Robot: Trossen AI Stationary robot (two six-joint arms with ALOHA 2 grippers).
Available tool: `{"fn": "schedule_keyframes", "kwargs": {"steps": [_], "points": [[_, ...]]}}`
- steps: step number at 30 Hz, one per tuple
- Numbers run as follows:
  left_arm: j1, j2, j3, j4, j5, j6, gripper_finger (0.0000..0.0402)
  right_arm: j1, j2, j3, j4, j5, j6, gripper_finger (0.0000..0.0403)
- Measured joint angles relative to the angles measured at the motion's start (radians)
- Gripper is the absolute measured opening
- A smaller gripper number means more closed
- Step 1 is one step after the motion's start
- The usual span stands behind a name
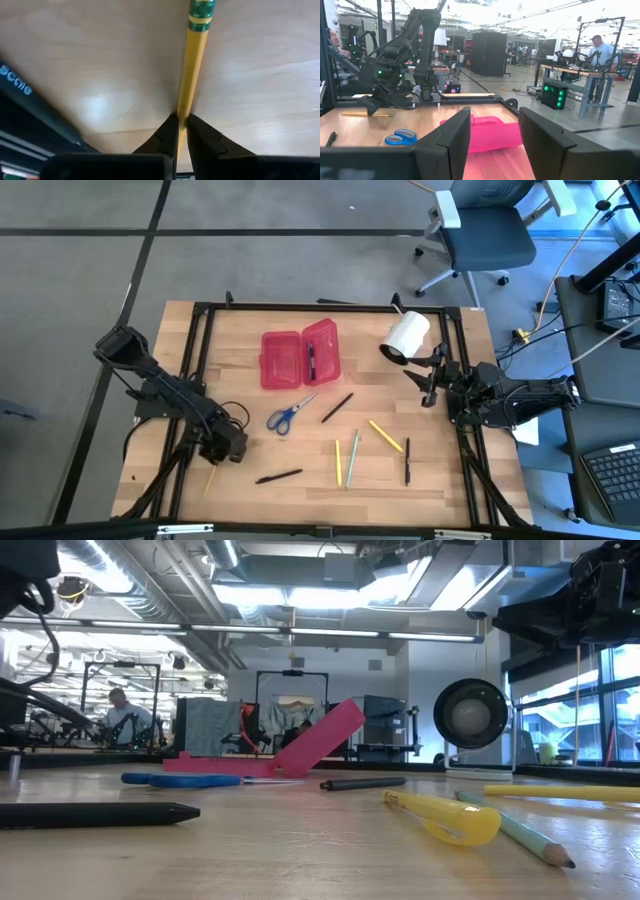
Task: Pick & place school supplies into a supply box
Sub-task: Put the yellow pencil into the red supply box
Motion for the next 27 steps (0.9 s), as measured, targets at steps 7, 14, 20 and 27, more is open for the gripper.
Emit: {"fn": "schedule_keyframes", "kwargs": {"steps": [7, 14, 20, 27], "points": [[0.047, 0.0, 0.0, 0.0, -0.007, 0.072, 0.0023, 0.0, 0.0, 0.0, 0.0, 0.0, 0.0, 0.0172], [0.122, 0.0, 0.0, -0.004, -0.006, 0.181, 0.0022, 0.0, 0.0, 0.0, 0.011, 0.0, -0.003, 0.0172], [0.188, 0.0, 0.0, -0.006, -0.006, 0.277, 0.0022, 0.0, 0.0, 0.0, 0.021, 0.0, -0.003, 0.0172], [0.249, -0.001, 0.002, -0.003, -0.014, 0.396, 0.0022, 0.0, 0.0, 0.0, 0.023, 0.0, -0.003, 0.0172]]}}
